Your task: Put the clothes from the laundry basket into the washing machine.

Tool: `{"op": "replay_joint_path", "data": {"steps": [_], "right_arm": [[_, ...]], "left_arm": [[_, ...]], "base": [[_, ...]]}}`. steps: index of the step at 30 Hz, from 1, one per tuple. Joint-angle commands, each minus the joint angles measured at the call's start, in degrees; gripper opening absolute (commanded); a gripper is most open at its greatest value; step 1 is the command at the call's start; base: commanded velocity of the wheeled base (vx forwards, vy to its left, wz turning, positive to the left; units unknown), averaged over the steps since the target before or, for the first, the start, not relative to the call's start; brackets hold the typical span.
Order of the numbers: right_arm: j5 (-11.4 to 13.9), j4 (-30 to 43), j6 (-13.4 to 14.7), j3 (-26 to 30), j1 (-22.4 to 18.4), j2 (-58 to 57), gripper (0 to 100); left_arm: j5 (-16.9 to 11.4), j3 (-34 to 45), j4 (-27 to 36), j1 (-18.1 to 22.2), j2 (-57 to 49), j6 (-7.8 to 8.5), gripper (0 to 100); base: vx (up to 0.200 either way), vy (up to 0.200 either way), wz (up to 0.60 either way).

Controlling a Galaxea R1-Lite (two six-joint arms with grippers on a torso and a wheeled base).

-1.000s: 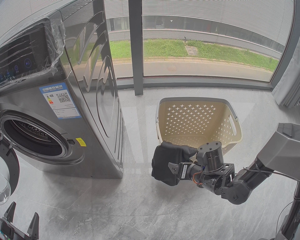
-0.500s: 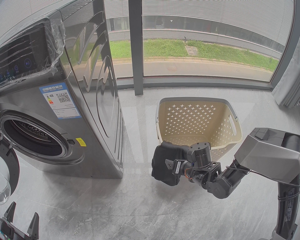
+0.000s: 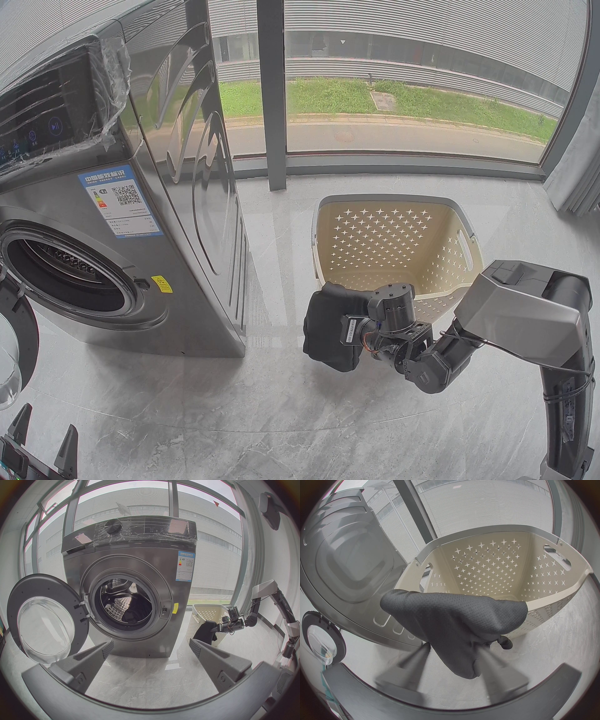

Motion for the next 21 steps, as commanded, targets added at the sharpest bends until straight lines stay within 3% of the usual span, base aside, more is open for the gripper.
{"op": "replay_joint_path", "data": {"steps": [1,6,12,21], "right_arm": [[0.01,-0.09,0.05,0.13,0.06,-0.09,0],[0.18,-1.94,0.05,1.53,0.5,-1.32,0],[0.36,-2.73,-0.21,9.09,1.64,-12.31,0],[0.27,-2.81,-1.35,15.42,3.4,-20.04,0]], "left_arm": [[-0.03,0.92,-0.01,-0.02,-0.84,-0.11,100],[0.06,0.92,-0.01,-0.02,-0.84,-0.11,100],[0.06,0.92,-0.01,-0.02,-0.84,-0.11,100],[0.06,0.92,-0.01,-0.02,-0.84,-0.11,100]], "base": [[0.0,0.0,0.0],[0.0,0.0,0.0],[0.0,0.0,0.0],[0.0,0.0,0.0]]}}
